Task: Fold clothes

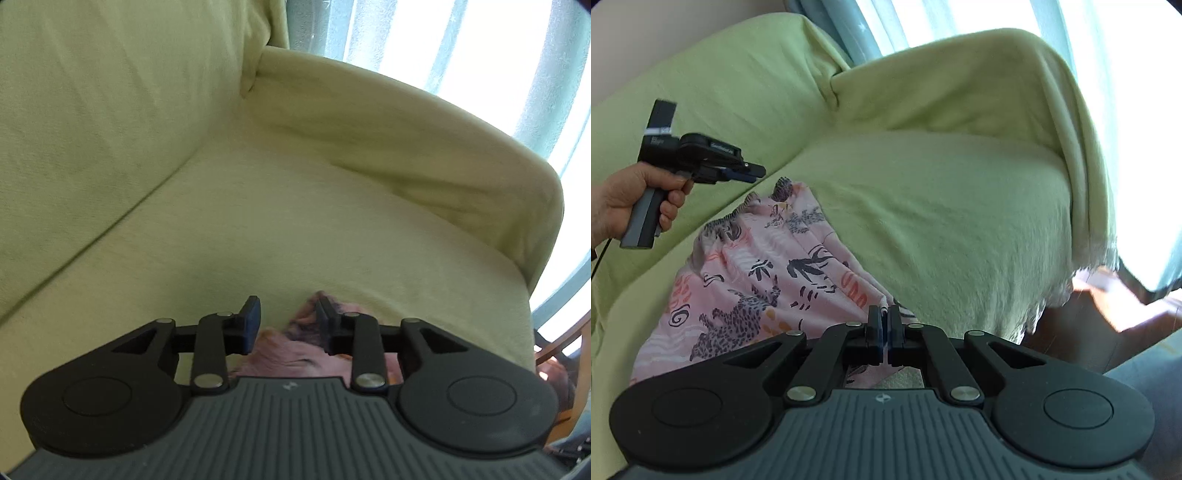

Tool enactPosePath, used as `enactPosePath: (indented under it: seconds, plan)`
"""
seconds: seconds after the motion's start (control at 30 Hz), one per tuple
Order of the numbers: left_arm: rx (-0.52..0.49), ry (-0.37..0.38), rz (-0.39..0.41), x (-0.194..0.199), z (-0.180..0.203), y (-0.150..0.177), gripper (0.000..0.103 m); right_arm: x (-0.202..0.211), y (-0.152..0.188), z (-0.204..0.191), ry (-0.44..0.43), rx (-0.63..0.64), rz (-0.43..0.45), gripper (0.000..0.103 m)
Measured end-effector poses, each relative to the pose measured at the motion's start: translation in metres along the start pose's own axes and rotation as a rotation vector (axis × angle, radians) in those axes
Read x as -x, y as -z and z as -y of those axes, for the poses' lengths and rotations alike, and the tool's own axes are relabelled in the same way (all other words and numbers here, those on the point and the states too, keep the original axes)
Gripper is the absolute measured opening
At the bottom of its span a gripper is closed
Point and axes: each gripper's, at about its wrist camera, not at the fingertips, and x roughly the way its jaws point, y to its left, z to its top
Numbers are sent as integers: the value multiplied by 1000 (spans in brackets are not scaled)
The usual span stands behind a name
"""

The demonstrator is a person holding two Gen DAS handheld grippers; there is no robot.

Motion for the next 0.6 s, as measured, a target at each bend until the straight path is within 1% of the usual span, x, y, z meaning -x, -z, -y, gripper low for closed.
enactPosePath:
  seconds: [0.07, 0.13, 0.17, 0.27, 0.33, 0.37, 0.47, 0.6]
  plan:
    - [-73, 45, -54, -3, -4, 5, 27, -3, 1, 1, -6, 0, -8, 2]
    - [-139, 81, -91, -7, -3, 11, 27, -6, 2, 2, -11, -6, -18, 3]
    - [-159, 90, -103, -10, -3, 14, 27, -7, 2, 2, -12, -8, -19, 3]
    - [-183, 107, -99, -14, -2, 20, 27, -8, 2, 0, -14, -8, -23, 4]
    - [-186, 108, -83, -13, -1, 21, 14, -10, 3, -2, -14, -1, -29, 4]
    - [-188, 110, -75, -12, -1, 21, 4, -11, 4, -2, -13, 2, -36, 4]
    - [-216, 110, -36, -1, -1, 23, 4, -14, 4, 0, -10, -7, -49, 4]
    - [-212, 142, 65, 17, -2, 15, 3, -12, 5, -1, -20, -9, -49, 2]
